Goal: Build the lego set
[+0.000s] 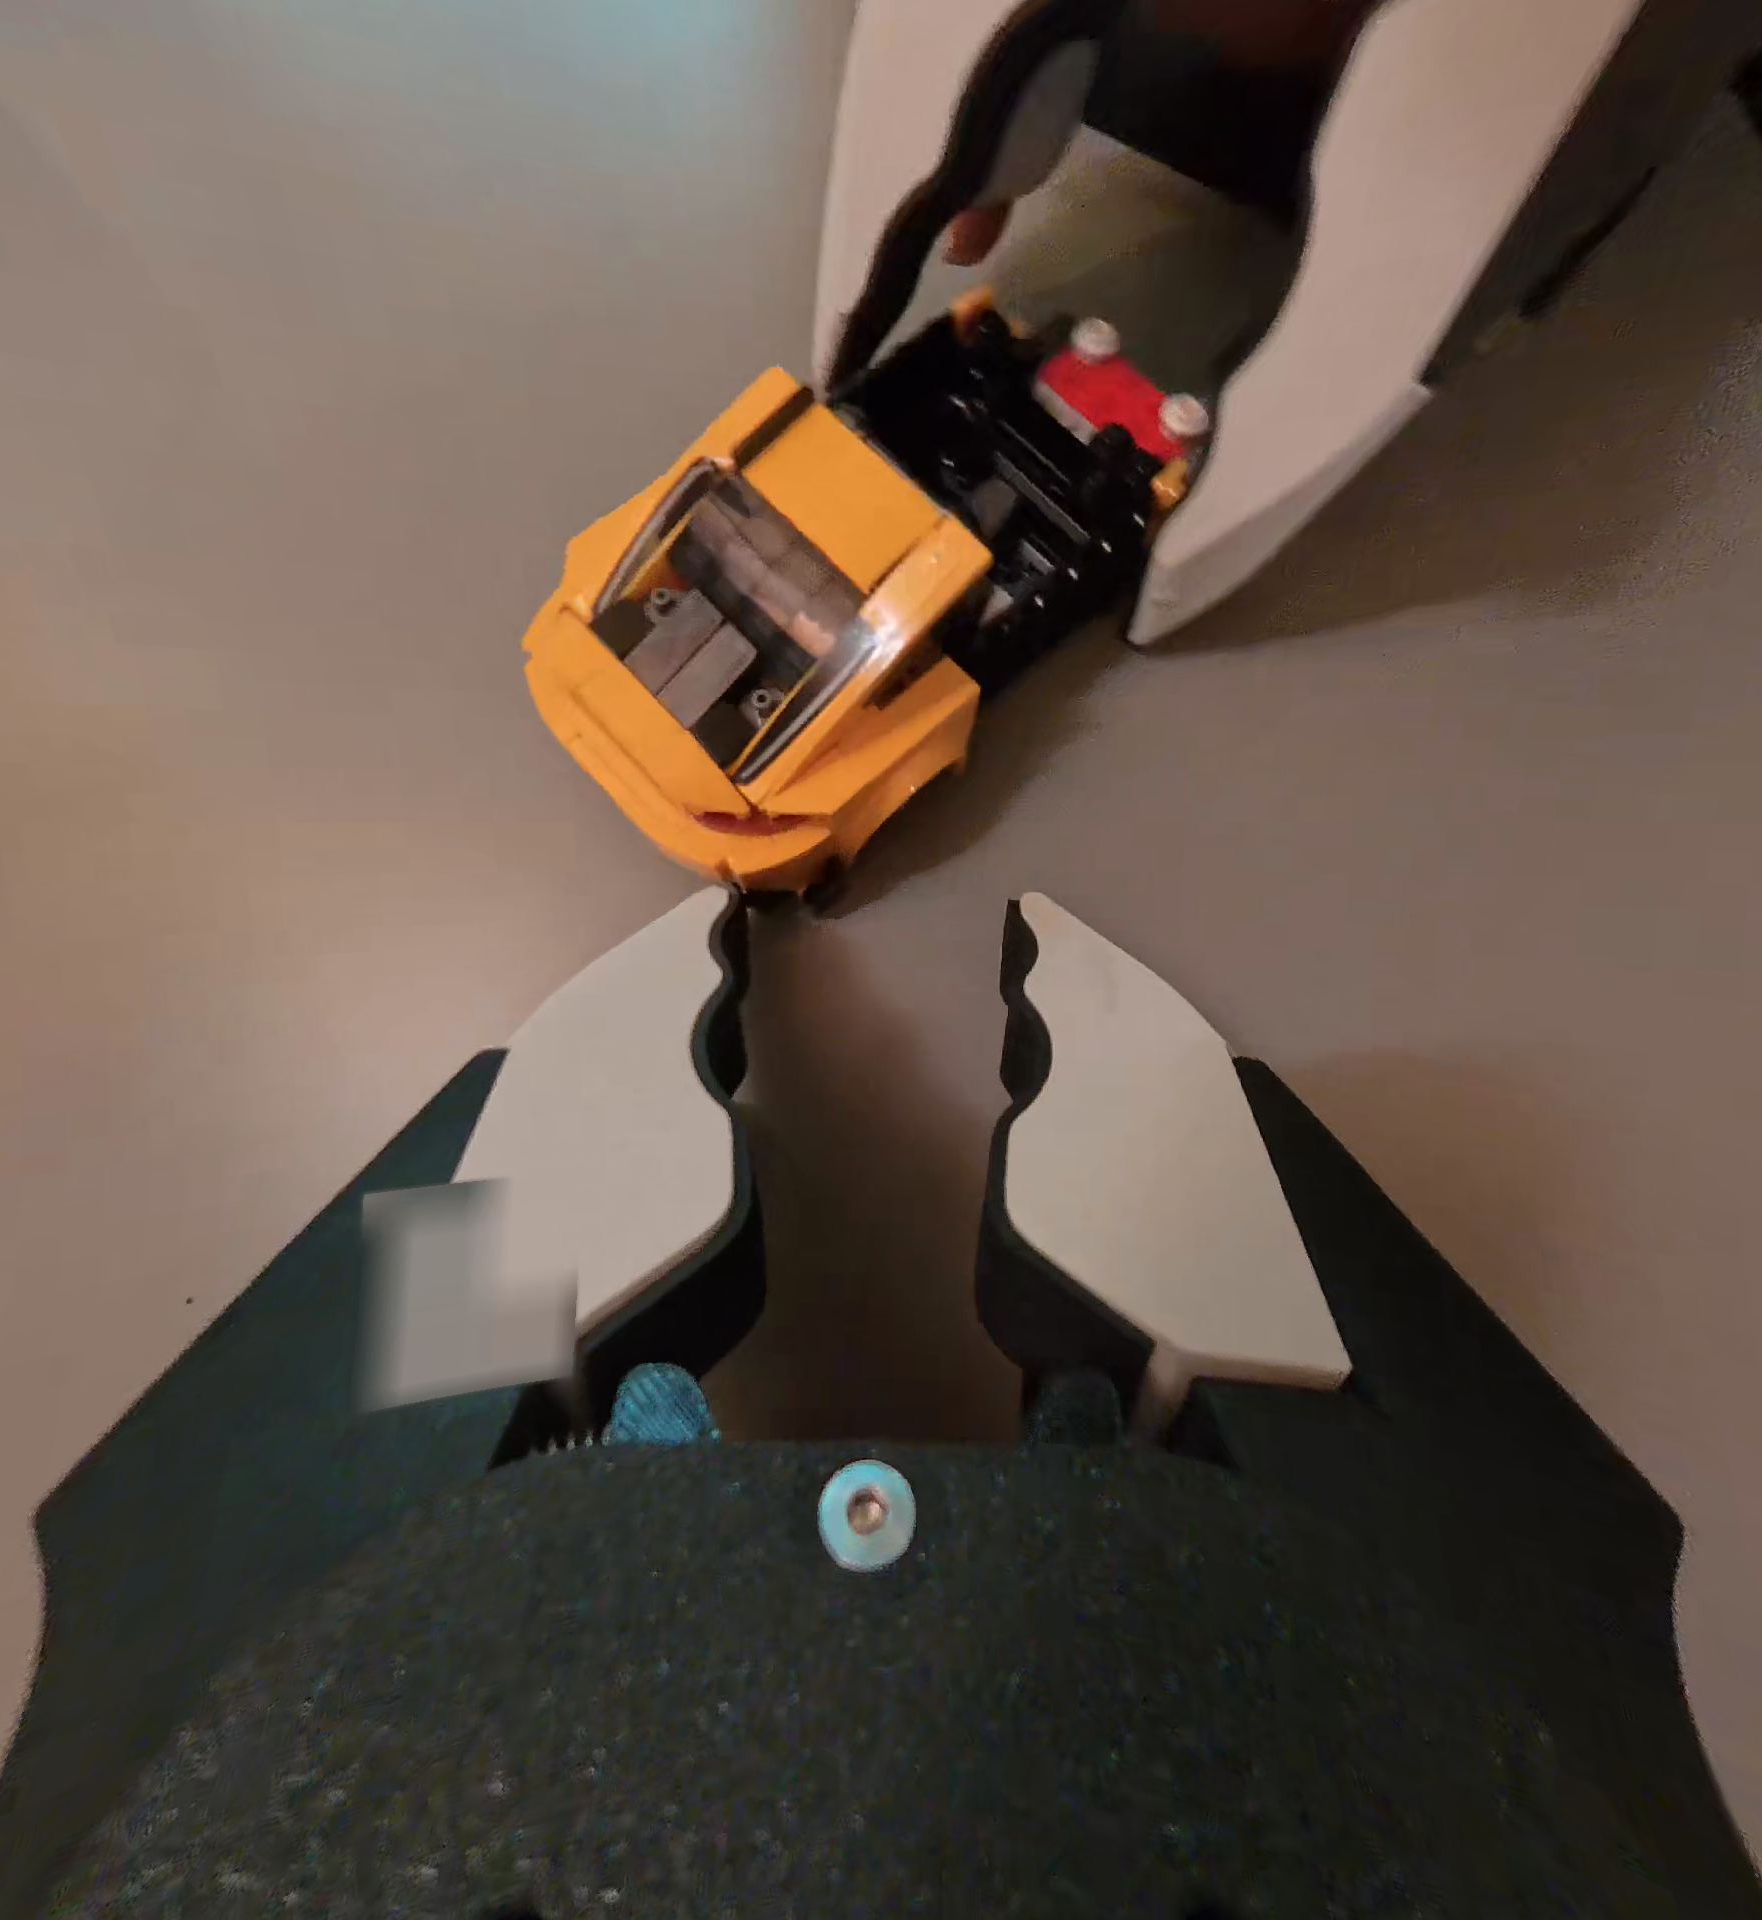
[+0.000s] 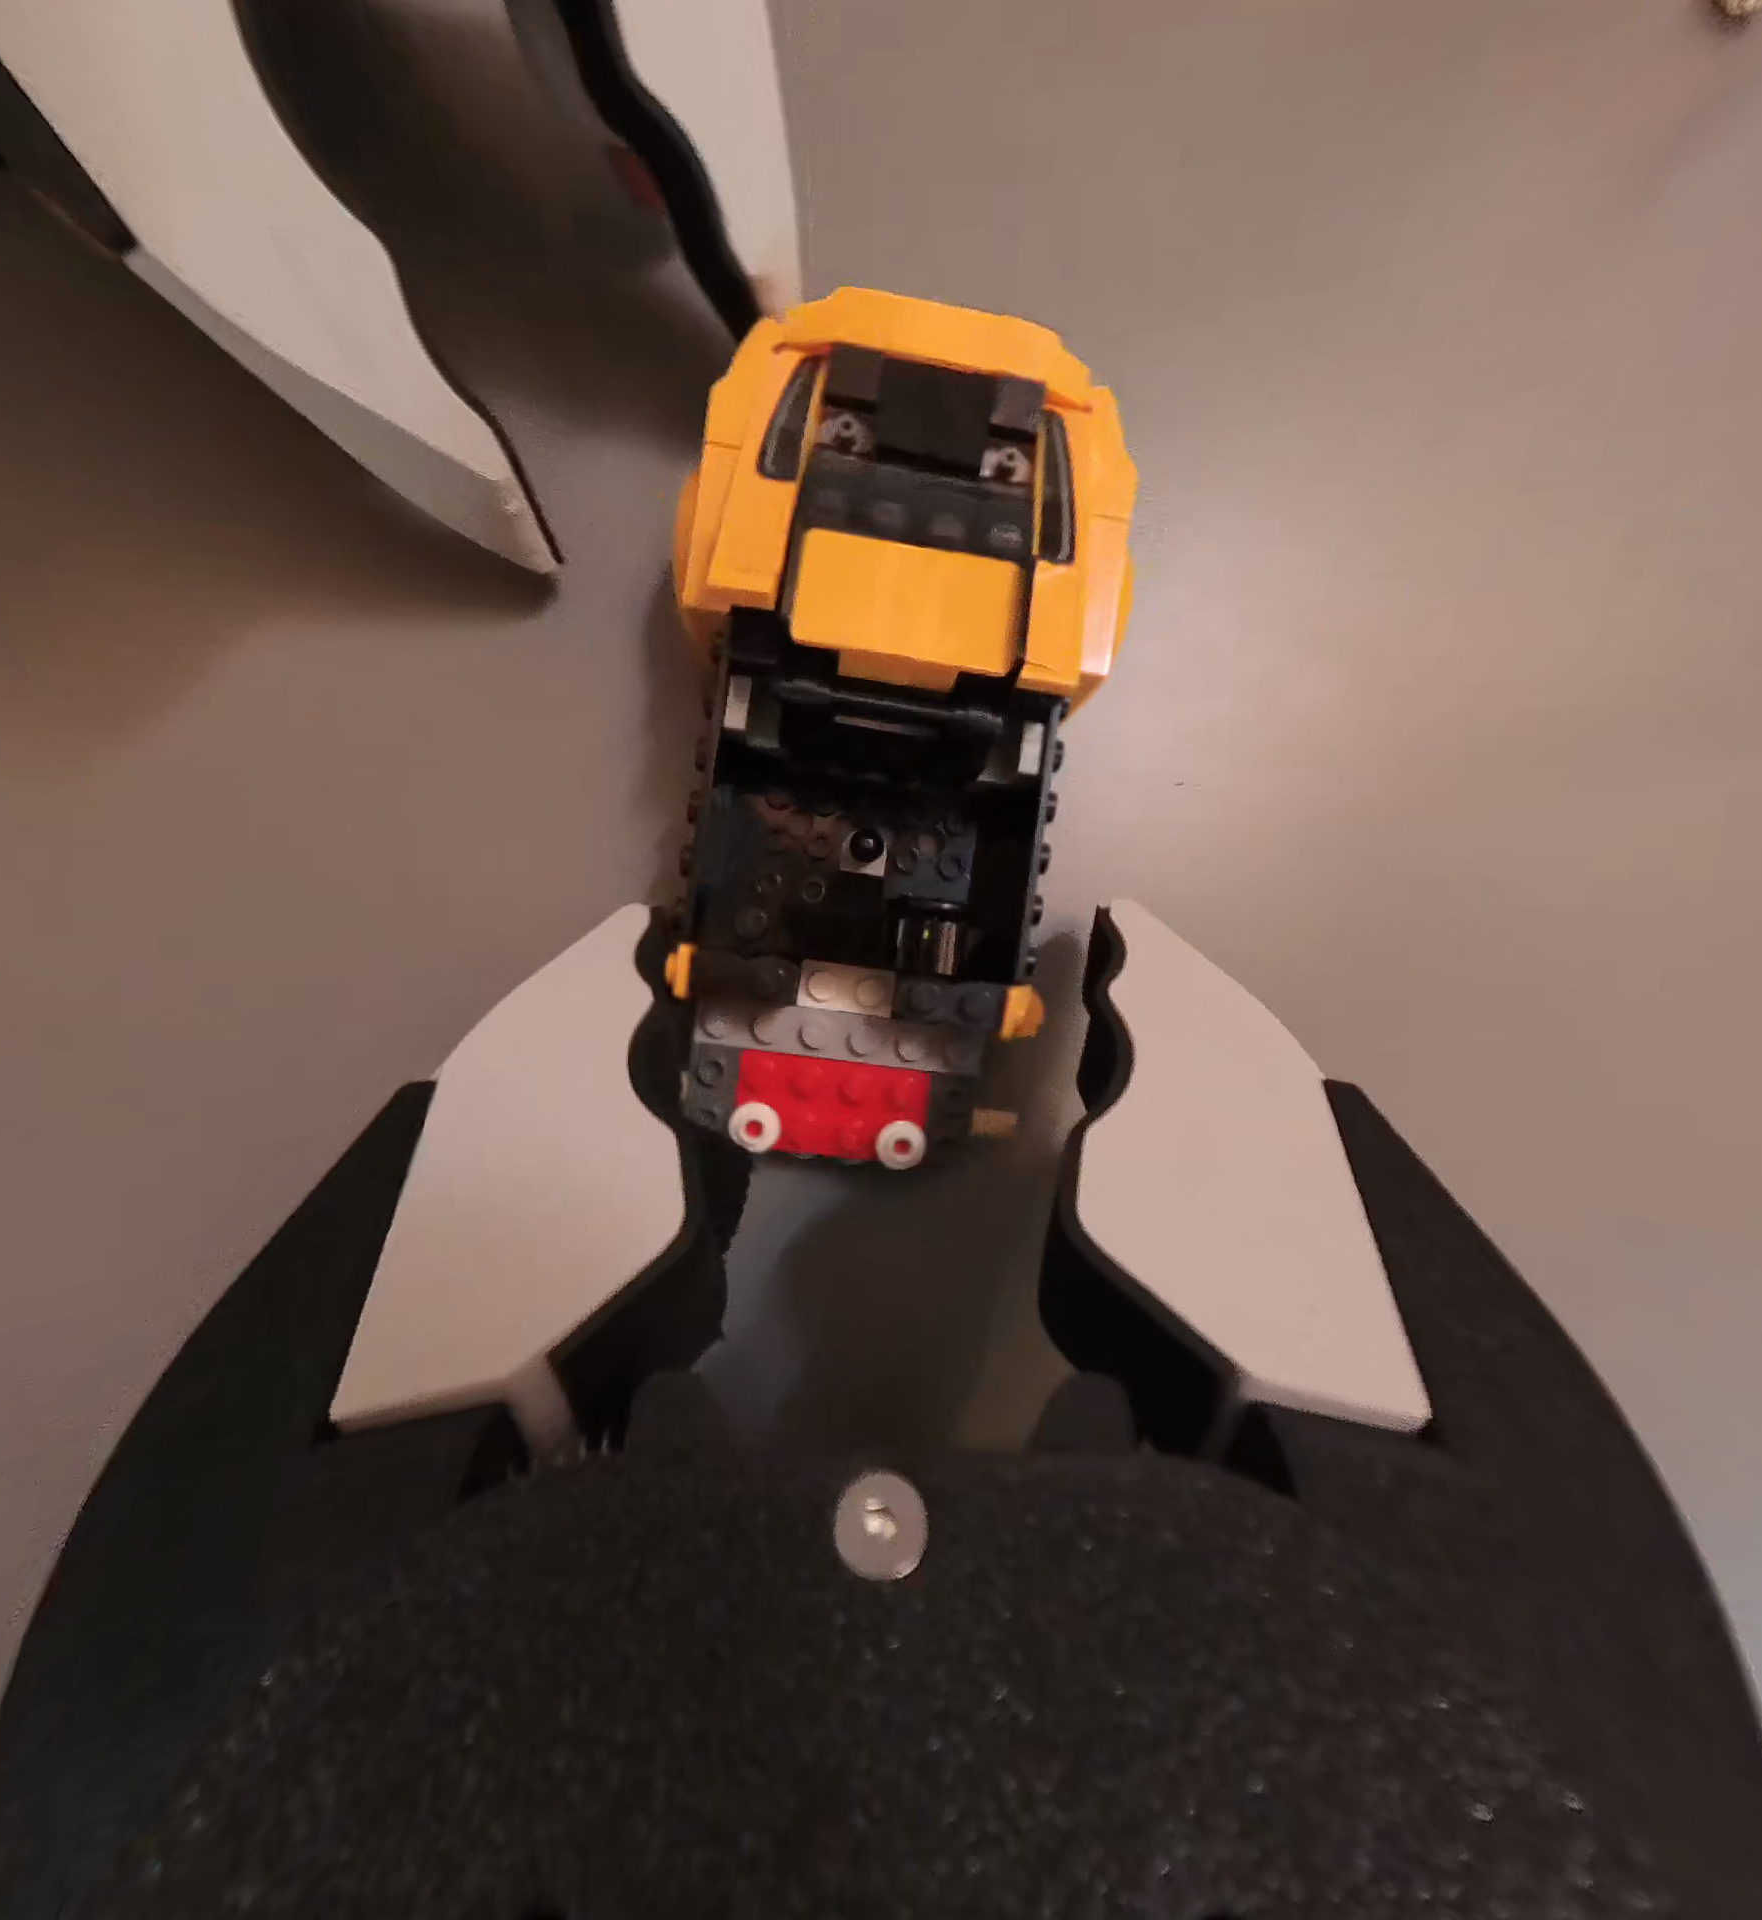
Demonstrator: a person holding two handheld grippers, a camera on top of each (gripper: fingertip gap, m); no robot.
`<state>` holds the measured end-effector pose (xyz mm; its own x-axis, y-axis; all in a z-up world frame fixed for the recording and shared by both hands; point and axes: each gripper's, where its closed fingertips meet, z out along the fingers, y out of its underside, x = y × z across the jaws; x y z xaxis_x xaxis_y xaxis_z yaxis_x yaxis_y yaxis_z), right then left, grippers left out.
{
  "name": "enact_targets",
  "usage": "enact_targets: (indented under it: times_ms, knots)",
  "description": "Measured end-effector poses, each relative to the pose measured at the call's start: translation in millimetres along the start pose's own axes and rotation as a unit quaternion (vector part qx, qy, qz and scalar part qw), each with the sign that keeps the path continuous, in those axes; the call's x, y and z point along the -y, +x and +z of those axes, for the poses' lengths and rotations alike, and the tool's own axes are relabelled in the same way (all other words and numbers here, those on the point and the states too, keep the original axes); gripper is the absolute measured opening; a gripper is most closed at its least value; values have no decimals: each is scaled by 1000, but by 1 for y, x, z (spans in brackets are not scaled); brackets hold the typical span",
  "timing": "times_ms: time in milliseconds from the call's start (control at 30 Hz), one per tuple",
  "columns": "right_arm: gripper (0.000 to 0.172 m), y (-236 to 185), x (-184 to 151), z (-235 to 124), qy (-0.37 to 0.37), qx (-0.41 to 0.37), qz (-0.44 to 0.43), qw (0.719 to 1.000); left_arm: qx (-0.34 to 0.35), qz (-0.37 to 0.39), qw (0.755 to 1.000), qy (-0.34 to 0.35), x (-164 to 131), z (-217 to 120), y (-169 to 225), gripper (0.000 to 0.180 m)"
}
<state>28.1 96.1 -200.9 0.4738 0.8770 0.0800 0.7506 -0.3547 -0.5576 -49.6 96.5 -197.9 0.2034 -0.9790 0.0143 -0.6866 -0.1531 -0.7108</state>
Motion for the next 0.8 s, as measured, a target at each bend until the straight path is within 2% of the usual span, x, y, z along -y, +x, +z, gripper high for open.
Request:
enact_targets:
  times_ms: [67, 267, 667, 800]
  knots:
    - [70, 5, -2, 0, 3, 19, -17, 1000, -4, -1, 1000, -4, -1, 1, 1, 45]
    - [68, 9, -2, 1, 6, 72, -70, 995, 5, -9, 1000, -3, -3, 1, -4, 49]
    - [66, 5, 5, 6, -4, 163, -172, 972, 42, 23, 998, 37, 11, 6, -11, 76]
    - [66, 6, 7, 6, -8, 200, -180, 963, 52, 27, 998, 35, 10, 5, -14, 73]
